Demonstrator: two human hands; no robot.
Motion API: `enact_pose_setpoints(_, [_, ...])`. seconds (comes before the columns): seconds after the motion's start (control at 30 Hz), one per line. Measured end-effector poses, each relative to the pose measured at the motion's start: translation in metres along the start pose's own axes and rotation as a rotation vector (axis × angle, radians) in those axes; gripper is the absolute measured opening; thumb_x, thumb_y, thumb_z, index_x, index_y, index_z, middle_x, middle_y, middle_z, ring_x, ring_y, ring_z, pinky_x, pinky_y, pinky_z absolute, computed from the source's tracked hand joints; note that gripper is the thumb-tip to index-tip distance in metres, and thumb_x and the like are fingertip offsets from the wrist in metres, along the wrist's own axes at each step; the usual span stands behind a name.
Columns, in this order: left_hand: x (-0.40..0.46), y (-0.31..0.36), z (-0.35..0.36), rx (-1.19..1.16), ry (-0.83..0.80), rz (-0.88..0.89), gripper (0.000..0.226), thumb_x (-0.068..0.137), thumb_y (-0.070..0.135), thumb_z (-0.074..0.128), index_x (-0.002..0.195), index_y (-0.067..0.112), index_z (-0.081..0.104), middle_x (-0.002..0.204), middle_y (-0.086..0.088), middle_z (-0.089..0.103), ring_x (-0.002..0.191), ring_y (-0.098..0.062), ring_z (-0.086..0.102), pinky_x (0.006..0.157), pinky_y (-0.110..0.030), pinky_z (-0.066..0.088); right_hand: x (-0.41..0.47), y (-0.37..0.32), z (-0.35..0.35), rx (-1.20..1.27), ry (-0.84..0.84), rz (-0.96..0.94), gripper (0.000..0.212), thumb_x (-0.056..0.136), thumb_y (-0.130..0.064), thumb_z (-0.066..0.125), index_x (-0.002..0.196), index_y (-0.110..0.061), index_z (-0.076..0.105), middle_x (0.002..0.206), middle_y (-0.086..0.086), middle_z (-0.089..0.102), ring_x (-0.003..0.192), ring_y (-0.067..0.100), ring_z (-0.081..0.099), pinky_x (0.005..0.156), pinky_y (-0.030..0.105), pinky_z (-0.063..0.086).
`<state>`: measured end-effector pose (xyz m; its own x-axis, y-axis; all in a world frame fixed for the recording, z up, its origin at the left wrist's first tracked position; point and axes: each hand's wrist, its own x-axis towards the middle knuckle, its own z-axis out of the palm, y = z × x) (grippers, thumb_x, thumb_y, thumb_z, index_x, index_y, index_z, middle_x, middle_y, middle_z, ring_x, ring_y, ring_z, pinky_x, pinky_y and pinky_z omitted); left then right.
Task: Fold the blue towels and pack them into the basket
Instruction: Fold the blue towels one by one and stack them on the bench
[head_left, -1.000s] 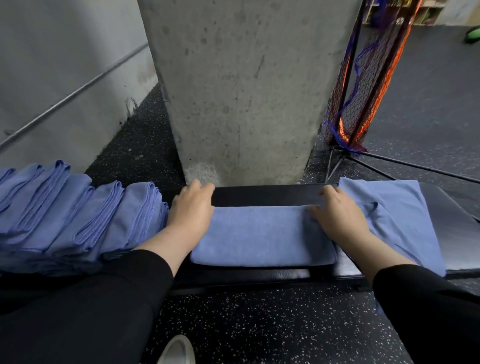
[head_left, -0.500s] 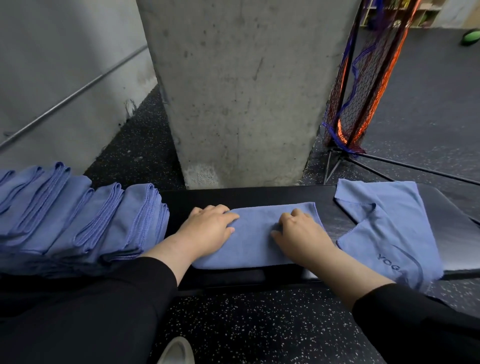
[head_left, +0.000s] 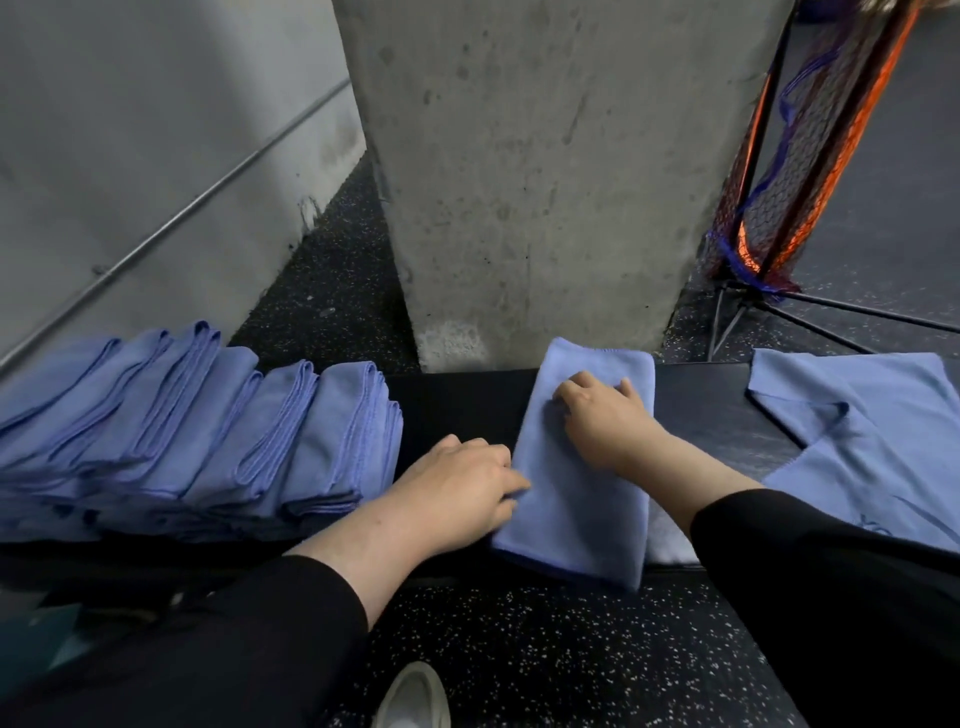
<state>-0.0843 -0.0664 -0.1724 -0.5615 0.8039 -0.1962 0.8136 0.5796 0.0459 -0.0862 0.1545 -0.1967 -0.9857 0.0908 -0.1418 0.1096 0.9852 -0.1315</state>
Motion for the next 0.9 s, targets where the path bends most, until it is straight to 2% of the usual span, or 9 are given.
enact_pose_setpoints(0.1, [-0.003,-0.001,0.001,0.009,0.035,-0.025,0.034,0.097,0.051,0.053,0.125,0.032,0.06,0.114,0.005,0.051,0.113,-0.019,0.048,0.095,-0.038,0.037,-0.007,0.005,-0.003,0.13,-0.014,-0.048,0.038,0.099,-0.019,0.04,0.133,-0.028,0.056,0.138,-0.012,0.049,0.13,0.013,0.046,0.115,0.053,0.016])
enact_pose_setpoints(0.17, [-0.004,-0.004,0.003,-0.023,0.049,-0.048,0.038,0.094,0.054,0.057,0.125,0.032,0.057,0.115,0.005,0.049,0.113,-0.019,0.049,0.095,-0.039,0.038,-0.021,0.013,-0.001,0.173,0.061,-0.148,0.035,0.098,-0.017,0.045,0.129,-0.025,0.061,0.137,-0.011,0.053,0.131,0.014,0.047,0.112,0.05,0.023])
enact_pose_setpoints(0.23, [-0.005,-0.006,0.003,-0.04,0.072,-0.032,0.038,0.094,0.052,0.06,0.125,0.032,0.055,0.116,0.006,0.047,0.112,-0.019,0.049,0.095,-0.039,0.039,-0.04,0.021,-0.001,0.163,0.208,-0.282,0.027,0.096,-0.023,0.05,0.117,-0.023,0.067,0.121,-0.005,0.061,0.112,0.024,0.06,0.095,0.045,0.045])
enact_pose_setpoints(0.33, [-0.008,-0.006,0.005,-0.07,0.144,0.086,0.031,0.093,0.044,0.063,0.122,0.035,0.056,0.123,0.009,0.045,0.113,-0.015,0.047,0.097,-0.037,0.038,-0.077,0.028,-0.003,0.17,0.295,-0.422,0.028,0.097,-0.039,0.046,0.103,-0.023,0.068,0.1,-0.004,0.062,0.088,0.024,0.062,0.075,0.042,0.05])
enact_pose_setpoints(0.43, [-0.013,-0.001,0.008,-0.077,0.05,0.171,0.036,0.095,0.053,0.057,0.129,0.039,0.056,0.144,0.011,0.041,0.133,-0.012,0.037,0.108,-0.038,0.031,-0.114,0.034,0.005,0.133,0.163,-0.546,0.036,0.098,-0.056,0.048,0.112,-0.028,0.066,0.113,-0.008,0.06,0.104,0.015,0.06,0.09,0.04,0.048])
enact_pose_setpoints(0.53, [-0.018,0.003,0.008,-0.074,0.009,0.158,0.043,0.096,0.055,0.055,0.136,0.037,0.054,0.15,0.011,0.038,0.14,-0.01,0.03,0.114,-0.036,0.024,-0.136,0.049,0.019,0.033,0.014,-0.558,0.072,0.087,-0.079,0.047,0.136,-0.028,0.055,0.142,-0.007,0.047,0.137,0.012,0.042,0.116,0.036,0.031])
enact_pose_setpoints(0.63, [-0.021,0.008,0.006,-0.055,0.039,0.186,0.042,0.098,0.055,0.052,0.135,0.035,0.056,0.146,0.01,0.04,0.138,-0.01,0.033,0.115,-0.036,0.024,-0.142,0.054,0.026,0.013,0.042,-0.541,0.066,0.089,-0.069,0.05,0.14,-0.027,0.051,0.151,-0.007,0.044,0.146,0.011,0.034,0.119,0.04,0.029])
enact_pose_setpoints(0.77, [-0.02,0.019,0.007,-0.072,0.047,0.211,0.051,0.096,0.067,0.044,0.135,0.036,0.055,0.144,0.011,0.042,0.136,-0.01,0.036,0.114,-0.037,0.026,-0.139,0.042,0.021,0.083,0.209,-0.506,0.033,0.089,-0.034,0.052,0.115,-0.021,0.067,0.128,-0.008,0.067,0.123,0.011,0.059,0.102,0.032,0.047])
enact_pose_setpoints(0.9, [-0.021,0.03,0.006,-0.076,0.048,0.185,0.068,0.088,0.073,0.05,0.141,0.031,0.049,0.14,0.013,0.045,0.131,-0.009,0.038,0.113,-0.037,0.029,-0.141,0.034,0.005,0.338,0.151,-0.264,0.015,0.098,-0.031,0.045,0.094,-0.022,0.056,0.079,-0.006,0.064,0.077,0.018,0.059,0.07,0.037,0.047])
